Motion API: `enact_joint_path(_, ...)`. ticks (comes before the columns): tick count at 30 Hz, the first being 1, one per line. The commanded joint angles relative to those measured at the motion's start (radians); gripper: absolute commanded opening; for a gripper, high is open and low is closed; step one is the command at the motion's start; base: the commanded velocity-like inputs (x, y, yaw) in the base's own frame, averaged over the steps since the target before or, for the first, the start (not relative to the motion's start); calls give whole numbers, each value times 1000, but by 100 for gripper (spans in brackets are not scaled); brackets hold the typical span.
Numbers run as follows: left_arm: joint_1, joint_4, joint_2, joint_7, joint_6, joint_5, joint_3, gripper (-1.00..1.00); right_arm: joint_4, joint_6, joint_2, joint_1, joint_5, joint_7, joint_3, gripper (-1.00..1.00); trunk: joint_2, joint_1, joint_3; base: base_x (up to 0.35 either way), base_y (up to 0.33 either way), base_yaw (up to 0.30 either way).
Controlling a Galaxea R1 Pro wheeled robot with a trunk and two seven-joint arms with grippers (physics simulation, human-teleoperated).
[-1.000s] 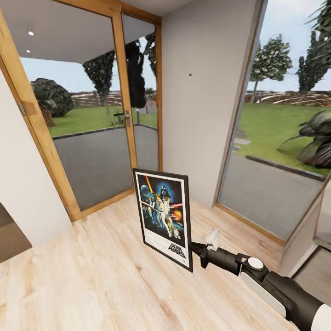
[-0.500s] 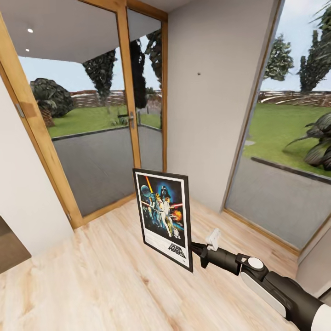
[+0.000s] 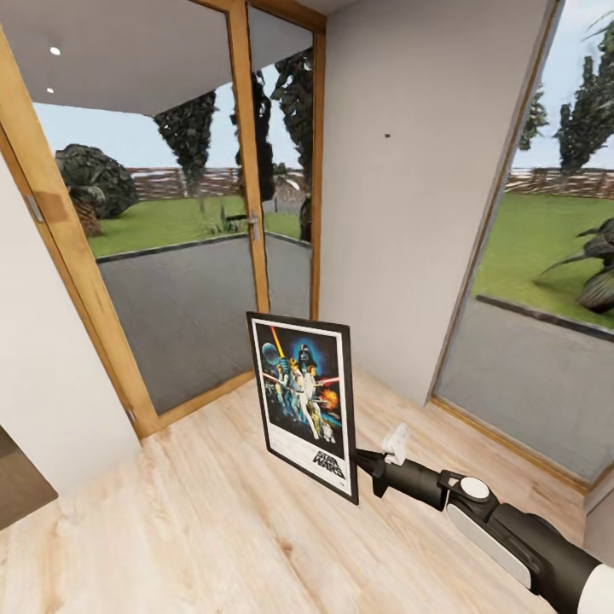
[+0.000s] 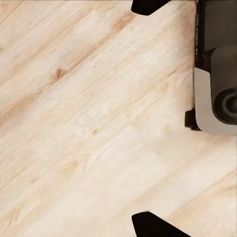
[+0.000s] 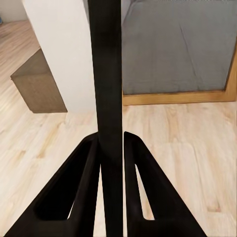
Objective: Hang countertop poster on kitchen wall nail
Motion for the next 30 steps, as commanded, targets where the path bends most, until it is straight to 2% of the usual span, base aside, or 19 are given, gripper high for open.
enact_joint_path(1,0,-2,0,-5,8,1,2,100,1,-3,-1,-2,-11,3,4,-100,-2,1,-2,283,235,0)
enact_joint_path(30,0,-2,0,-5,8,1,2,100,1,-3,1,-2,-11,3,5,-100,-2,1,-2,282,237,-12)
